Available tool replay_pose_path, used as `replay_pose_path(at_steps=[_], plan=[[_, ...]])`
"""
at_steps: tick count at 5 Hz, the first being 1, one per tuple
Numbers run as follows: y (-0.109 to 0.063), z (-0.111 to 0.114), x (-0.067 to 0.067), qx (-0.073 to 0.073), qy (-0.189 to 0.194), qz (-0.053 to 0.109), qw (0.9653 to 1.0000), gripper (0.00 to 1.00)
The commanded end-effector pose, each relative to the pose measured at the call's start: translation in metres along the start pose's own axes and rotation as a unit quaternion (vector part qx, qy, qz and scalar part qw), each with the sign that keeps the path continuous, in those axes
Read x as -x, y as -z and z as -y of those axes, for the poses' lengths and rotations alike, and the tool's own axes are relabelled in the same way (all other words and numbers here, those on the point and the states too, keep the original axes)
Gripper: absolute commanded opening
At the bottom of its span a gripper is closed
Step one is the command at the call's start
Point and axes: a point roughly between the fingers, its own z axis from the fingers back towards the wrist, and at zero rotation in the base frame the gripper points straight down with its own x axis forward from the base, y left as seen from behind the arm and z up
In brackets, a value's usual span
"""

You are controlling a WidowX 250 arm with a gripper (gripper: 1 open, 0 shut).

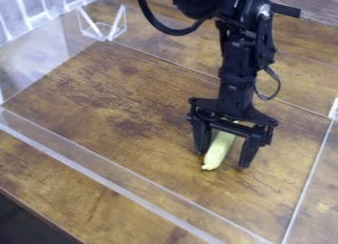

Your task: Move the green spoon to the left

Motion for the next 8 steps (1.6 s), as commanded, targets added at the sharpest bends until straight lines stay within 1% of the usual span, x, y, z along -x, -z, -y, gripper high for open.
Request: replay_pose_path(at_steps=[1,3,6,7,8], plan=[[-0.0199,-0.0033,-0.0087,0.008,-0.008,0.022,0.9997,1.0],[-0.0183,-0.0067,-0.0102,0.008,-0.014,0.016,0.9997,1.0],[-0.0203,-0.0079,-0.01,0.01,-0.02,0.007,0.9997,1.0],[-0.0208,-0.0087,-0.011,0.011,-0.02,0.009,0.9997,0.0],[-0.0225,-0.0092,-0.0112,0.01,-0.02,0.01,0.9997,0.0]])
